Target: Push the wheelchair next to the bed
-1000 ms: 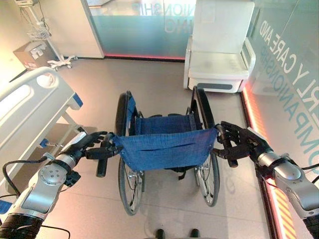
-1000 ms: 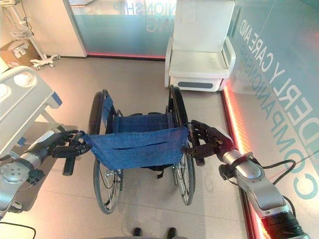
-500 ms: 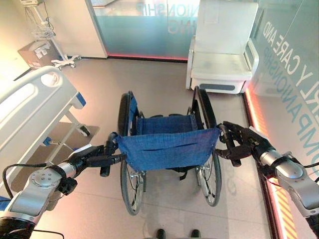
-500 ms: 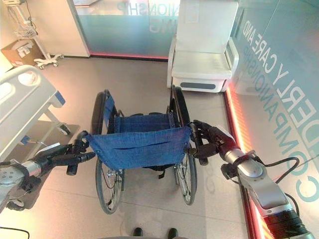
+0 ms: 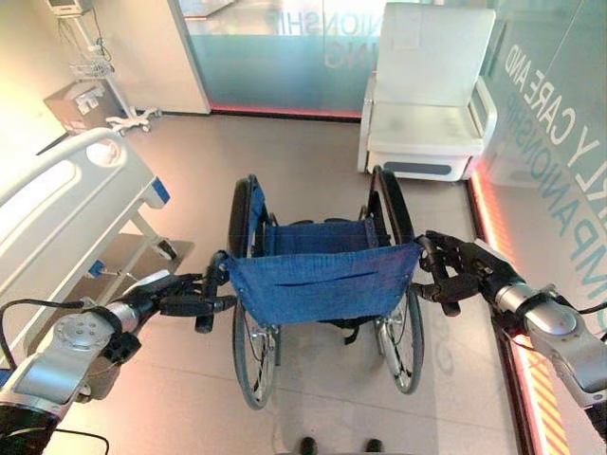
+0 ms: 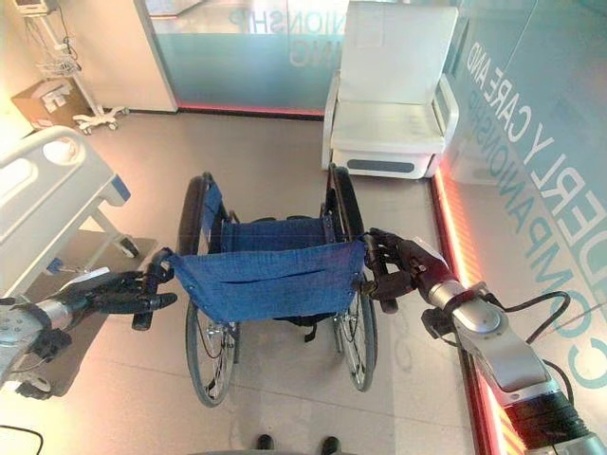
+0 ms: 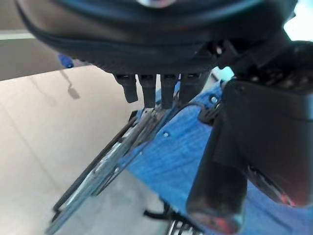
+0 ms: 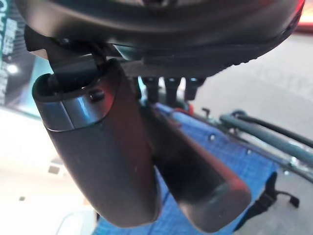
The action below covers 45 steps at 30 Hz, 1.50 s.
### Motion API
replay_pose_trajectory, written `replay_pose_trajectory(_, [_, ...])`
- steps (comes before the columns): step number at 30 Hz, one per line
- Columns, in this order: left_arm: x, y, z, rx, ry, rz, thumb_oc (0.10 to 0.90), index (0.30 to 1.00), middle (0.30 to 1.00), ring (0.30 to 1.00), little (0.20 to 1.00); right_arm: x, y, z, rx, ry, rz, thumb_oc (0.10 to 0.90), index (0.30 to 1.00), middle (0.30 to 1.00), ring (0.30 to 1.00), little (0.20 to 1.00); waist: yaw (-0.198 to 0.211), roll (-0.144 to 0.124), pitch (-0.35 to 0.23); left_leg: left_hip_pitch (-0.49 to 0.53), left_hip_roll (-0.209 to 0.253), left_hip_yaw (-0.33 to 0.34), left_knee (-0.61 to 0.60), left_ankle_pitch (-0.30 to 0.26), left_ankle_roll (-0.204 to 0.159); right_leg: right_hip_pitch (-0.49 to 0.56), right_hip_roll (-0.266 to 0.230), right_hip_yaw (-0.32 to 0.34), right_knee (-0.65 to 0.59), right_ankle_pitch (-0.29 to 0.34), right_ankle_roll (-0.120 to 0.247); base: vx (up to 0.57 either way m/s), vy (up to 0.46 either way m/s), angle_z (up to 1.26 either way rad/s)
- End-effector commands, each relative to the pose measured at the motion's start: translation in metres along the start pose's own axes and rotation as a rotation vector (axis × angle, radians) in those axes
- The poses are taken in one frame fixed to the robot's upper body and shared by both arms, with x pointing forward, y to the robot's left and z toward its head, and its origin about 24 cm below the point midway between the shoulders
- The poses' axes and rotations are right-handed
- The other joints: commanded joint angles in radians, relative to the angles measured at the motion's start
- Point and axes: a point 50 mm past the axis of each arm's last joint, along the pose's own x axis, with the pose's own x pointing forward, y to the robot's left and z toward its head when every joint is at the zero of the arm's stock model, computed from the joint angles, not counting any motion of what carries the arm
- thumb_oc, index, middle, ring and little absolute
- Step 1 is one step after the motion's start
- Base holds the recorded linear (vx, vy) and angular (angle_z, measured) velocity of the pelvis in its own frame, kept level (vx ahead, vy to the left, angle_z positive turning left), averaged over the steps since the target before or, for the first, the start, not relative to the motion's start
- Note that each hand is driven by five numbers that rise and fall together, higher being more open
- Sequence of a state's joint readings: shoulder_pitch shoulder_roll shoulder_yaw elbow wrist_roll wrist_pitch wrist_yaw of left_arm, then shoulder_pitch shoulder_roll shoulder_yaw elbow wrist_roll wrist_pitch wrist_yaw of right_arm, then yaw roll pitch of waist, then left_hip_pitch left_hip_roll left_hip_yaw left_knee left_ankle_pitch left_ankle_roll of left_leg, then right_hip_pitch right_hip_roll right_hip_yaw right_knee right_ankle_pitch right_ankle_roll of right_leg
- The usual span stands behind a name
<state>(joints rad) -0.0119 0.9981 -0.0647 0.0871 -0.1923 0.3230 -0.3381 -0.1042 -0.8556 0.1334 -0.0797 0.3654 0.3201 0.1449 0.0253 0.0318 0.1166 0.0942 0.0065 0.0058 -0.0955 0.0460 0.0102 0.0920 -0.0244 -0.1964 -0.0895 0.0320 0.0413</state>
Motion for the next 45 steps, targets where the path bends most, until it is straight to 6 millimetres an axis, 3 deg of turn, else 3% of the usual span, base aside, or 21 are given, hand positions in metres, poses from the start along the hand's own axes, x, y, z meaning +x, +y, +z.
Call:
replay_pose_trajectory(1, [0.001, 0.033, -0.002, 0.158, 0.097, 0.231, 0.800, 0.900, 0.900, 0.900, 0.900, 0.009, 0.014, -0.009, -0.013, 0.061, 0.079, 0.800, 0.900, 0.900, 0.900, 0.900, 0.017, -0.043, -0.036, -0.012, -0.039, 0.010, 0.008, -0.025, 0.000, 0.016, -0.054, -0.006, 0.002, 0.012, 0.064, 0.00, 0.000, 0.00])
replay_pose_trajectory(10, [0.023, 0.018, 0.011, 0.309, 0.136, 0.178, 0.800, 0.900, 0.900, 0.900, 0.900, 0.023, 0.030, -0.026, -0.011, 0.224, 0.123, 0.800, 0.900, 0.900, 0.900, 0.900, 0.006, -0.046, -0.036, -0.005, -0.039, 0.021, 0.008, -0.028, 0.001, 0.018, -0.051, 0.003, 0.002, 0.014, 0.061, 0.00, 0.000, 0.00])
replay_pose_trajectory(23, [0.031, 0.016, 0.008, 0.491, 0.334, 0.062, 0.800, 0.900, 0.900, 0.900, 0.900, 0.039, 0.039, -0.033, -0.071, 0.366, 0.127, 0.800, 0.900, 0.900, 0.900, 0.900, 0.002, -0.043, -0.036, 0.004, -0.040, 0.027, 0.008, -0.031, 0.001, 0.023, -0.050, 0.009, 0.002, 0.012, 0.061, 0.00, 0.000, -0.01])
replay_pose_trajectory(24, [0.032, 0.016, 0.010, 0.479, 0.330, 0.069, 0.800, 0.900, 0.900, 0.900, 0.900, 0.042, 0.043, -0.031, -0.052, 0.367, 0.144, 0.588, 0.582, 0.582, 0.582, 0.582, 0.005, -0.044, -0.034, 0.006, -0.041, 0.025, 0.008, -0.031, 0.002, 0.025, -0.050, 0.008, 0.002, 0.011, 0.061, 0.00, 0.000, 0.00])
replay_pose_trajectory(25, [0.033, 0.015, 0.010, 0.470, 0.327, 0.070, 0.773, 0.860, 0.860, 0.860, 0.860, 0.043, 0.046, -0.030, -0.042, 0.366, 0.151, 0.425, 0.338, 0.338, 0.338, 0.338, 0.007, -0.044, -0.034, 0.006, -0.041, 0.025, 0.008, -0.031, 0.002, 0.026, -0.050, 0.008, 0.002, 0.010, 0.060, 0.00, 0.000, 0.00])
replay_pose_trajectory(26, [0.034, 0.014, 0.011, 0.456, 0.313, 0.073, 0.645, 0.667, 0.667, 0.667, 0.667, 0.044, 0.049, -0.030, -0.033, 0.365, 0.157, 0.400, 0.300, 0.300, 0.300, 0.300, 0.010, -0.044, -0.034, 0.006, -0.042, 0.022, 0.008, -0.031, 0.003, 0.027, -0.050, 0.006, 0.002, 0.010, 0.059, 0.00, 0.000, 0.00])
replay_pose_trajectory(27, [0.034, 0.013, 0.011, 0.450, 0.309, 0.075, 0.595, 0.592, 0.592, 0.592, 0.592, 0.045, 0.051, -0.030, -0.030, 0.365, 0.159, 0.400, 0.300, 0.300, 0.300, 0.300, 0.011, -0.044, -0.034, 0.006, -0.042, 0.022, 0.008, -0.031, 0.003, 0.027, -0.050, 0.005, 0.002, 0.010, 0.059, 0.00, 0.000, 0.00])
replay_pose_trajectory(28, [0.037, 0.009, 0.011, 0.426, 0.288, 0.089, 0.400, 0.300, 0.300, 0.300, 0.300, 0.047, 0.056, -0.030, -0.020, 0.363, 0.172, 0.400, 0.300, 0.300, 0.300, 0.300, 0.015, -0.045, -0.034, 0.005, -0.043, 0.018, 0.008, -0.030, 0.002, 0.027, -0.050, 0.003, 0.002, 0.009, 0.058, 0.00, 0.000, 0.00])
replay_pose_trajectory(34, [0.046, -0.011, 0.008, 0.347, 0.225, 0.108, 0.400, 0.300, 0.300, 0.300, 0.300, 0.052, 0.069, -0.030, -0.056, 0.354, 0.187, 0.400, 0.300, 0.300, 0.300, 0.300, 0.020, -0.046, -0.036, 0.004, -0.046, 0.012, 0.008, -0.030, 0.004, 0.027, -0.051, 0.003, 0.002, 0.008, 0.054, 0.01, 0.004, 0.02])
replay_pose_trajectory(45, [0.059, -0.030, 0.015, 0.317, 0.143, 0.154, 0.400, 0.300, 0.300, 0.300, 0.300, 0.057, 0.077, -0.045, -0.146, 0.481, 0.195, 0.400, 0.300, 0.300, 0.300, 0.300, 0.026, -0.053, -0.034, 0.008, -0.047, 0.010, 0.008, -0.029, 0.005, 0.031, -0.051, 0.002, 0.002, 0.009, 0.049, 0.00, 0.000, 0.00])
